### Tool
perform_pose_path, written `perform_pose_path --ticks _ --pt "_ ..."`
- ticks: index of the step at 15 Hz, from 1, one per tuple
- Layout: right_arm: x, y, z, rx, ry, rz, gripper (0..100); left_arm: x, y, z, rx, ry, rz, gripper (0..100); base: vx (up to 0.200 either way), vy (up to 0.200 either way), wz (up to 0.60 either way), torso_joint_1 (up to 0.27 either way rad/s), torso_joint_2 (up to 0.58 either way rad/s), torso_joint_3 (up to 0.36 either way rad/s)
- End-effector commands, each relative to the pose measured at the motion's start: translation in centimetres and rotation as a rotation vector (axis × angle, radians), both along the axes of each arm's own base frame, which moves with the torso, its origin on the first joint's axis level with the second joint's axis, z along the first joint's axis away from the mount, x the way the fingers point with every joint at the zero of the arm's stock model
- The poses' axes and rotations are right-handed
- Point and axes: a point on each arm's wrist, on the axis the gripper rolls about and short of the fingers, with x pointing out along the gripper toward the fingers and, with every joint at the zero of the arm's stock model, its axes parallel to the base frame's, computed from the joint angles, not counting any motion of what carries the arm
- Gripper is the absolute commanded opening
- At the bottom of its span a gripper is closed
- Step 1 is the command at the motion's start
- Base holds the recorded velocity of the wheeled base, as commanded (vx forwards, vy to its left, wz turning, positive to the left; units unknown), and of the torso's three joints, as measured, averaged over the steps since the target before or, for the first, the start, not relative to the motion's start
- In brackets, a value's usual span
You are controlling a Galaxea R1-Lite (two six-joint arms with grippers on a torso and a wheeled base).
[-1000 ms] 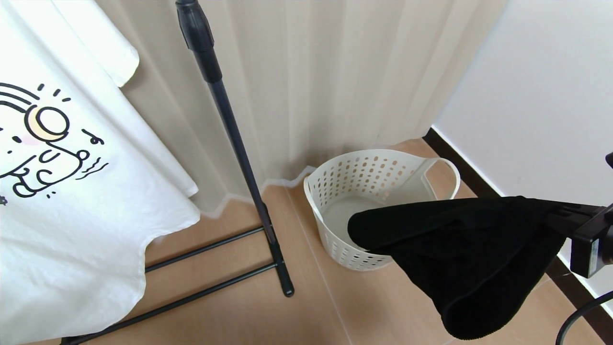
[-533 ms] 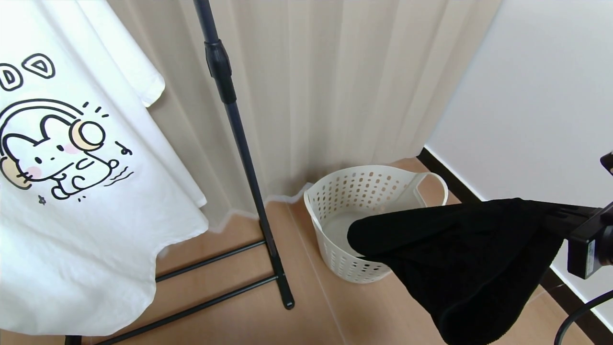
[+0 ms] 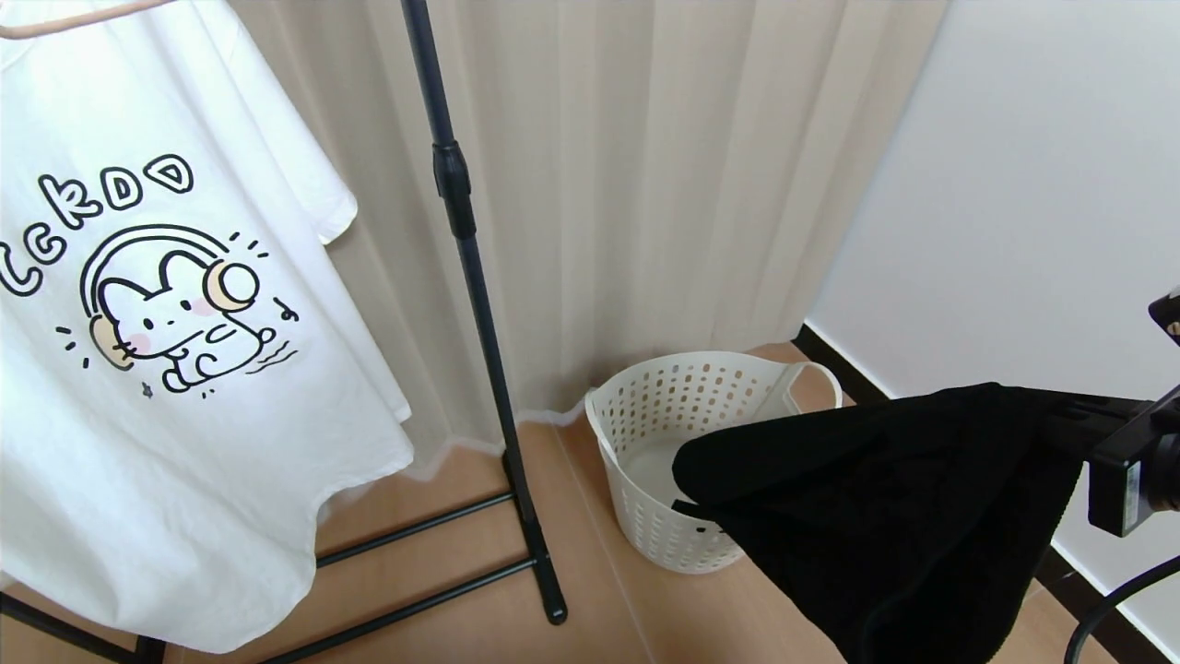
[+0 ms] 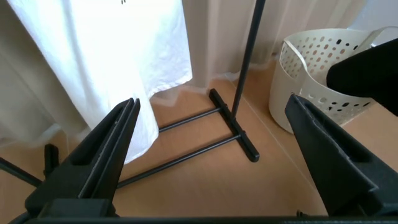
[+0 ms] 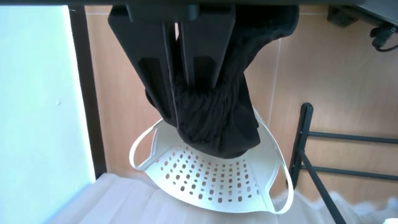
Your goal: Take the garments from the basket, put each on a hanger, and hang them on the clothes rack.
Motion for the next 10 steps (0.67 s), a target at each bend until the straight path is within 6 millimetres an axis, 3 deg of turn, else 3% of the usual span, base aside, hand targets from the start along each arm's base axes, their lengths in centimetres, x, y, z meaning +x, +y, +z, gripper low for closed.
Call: perform_pose_path --ticks 1,5,8,10 --pt "0.17 0.06 -0.11 -0.002 0.007 0.001 0 0.01 0.00 0.00 0.000 0.001 0.000 100 0.000 0.000 0.00 0.007 0.00 0.188" --pt "0.22 0.07 -0.11 0.003 -0.011 0.001 0 0.01 0.00 0.00 0.000 0.001 0.000 100 0.000 0.000 0.00 0.000 -0.02 0.167" --pt "0.26 0.08 -0.30 0.005 -0.018 0.001 0 0.01 0.00 0.00 0.000 0.001 0.000 100 0.000 0.000 0.00 -0.036 -0.31 -0.157" --pt "0.26 0.08 -0.30 0.003 -0.019 0.001 0 0.01 0.00 0.00 0.000 0.001 0.000 100 0.000 0.000 0.00 -0.010 -0.41 -0.344"
